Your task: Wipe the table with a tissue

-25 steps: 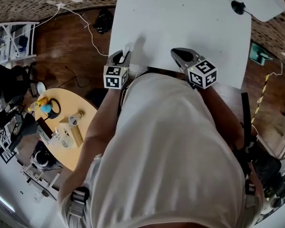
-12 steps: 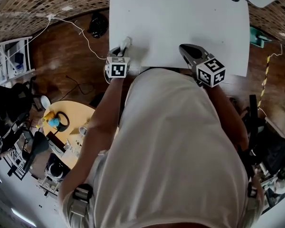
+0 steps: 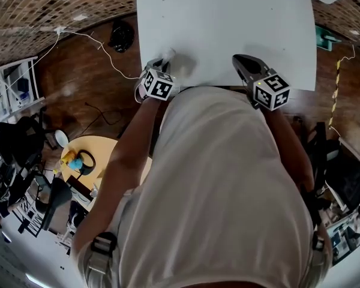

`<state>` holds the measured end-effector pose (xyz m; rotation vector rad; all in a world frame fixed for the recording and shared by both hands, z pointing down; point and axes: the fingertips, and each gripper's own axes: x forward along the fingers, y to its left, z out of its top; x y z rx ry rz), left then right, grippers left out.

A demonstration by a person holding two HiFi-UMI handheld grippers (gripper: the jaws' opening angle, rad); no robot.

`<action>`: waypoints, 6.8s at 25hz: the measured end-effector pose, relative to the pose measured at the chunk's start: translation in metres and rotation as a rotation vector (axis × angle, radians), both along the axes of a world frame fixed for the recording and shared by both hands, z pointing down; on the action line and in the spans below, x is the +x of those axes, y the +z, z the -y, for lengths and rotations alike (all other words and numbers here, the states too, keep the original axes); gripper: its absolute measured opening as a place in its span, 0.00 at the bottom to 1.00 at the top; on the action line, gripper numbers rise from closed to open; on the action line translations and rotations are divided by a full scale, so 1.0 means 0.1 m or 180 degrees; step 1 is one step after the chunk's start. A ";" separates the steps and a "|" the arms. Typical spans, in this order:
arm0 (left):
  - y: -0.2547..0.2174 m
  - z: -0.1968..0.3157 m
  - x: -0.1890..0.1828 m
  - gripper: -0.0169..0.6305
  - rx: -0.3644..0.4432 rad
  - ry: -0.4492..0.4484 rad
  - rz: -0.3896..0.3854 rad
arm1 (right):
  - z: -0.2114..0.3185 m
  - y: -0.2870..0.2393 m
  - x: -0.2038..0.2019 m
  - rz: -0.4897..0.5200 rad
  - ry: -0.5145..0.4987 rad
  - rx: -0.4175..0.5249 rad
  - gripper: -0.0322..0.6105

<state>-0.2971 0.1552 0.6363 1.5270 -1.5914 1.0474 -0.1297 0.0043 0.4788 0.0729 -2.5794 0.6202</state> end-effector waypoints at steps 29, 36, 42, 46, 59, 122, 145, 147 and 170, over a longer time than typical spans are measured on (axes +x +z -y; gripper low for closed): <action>-0.46 0.31 -0.08 0.14 0.0519 -0.0354 -0.0887 | 0.26 -0.02 -0.25 0.0003 -0.0045 -0.0107 0.06; -0.55 0.35 -0.94 0.14 0.0732 -0.1265 -0.0670 | 0.49 0.00 -0.20 0.0004 -0.0022 -0.0231 0.06; -0.41 0.51 -1.12 0.15 0.0612 -0.1441 -0.0650 | 0.53 0.00 -0.21 0.0045 -0.0027 -0.0306 0.06; -0.42 0.74 -1.21 0.15 0.0530 -0.1424 -0.0608 | 0.55 0.04 -0.14 0.0035 0.0028 -0.0353 0.06; -0.31 1.18 -1.47 0.14 0.0306 -0.1156 -0.0232 | 0.82 0.08 0.16 0.0019 0.0328 -0.0403 0.06; -0.37 1.81 -2.15 0.14 0.0148 -0.1059 0.0133 | 1.07 0.07 0.10 0.0027 0.0303 -0.0410 0.06; -0.16 2.11 -0.99 0.11 -0.0198 0.0536 0.0130 | 0.91 0.00 0.12 0.0000 0.0364 -0.0309 0.06; -0.20 2.07 -0.79 0.12 -0.0161 0.0598 -0.0128 | 0.83 -0.01 0.10 0.0004 0.0360 -0.0309 0.06; -1.07 1.48 0.60 0.14 0.1447 0.0306 -0.1715 | 0.48 -0.20 0.13 0.0025 0.0652 0.0016 0.06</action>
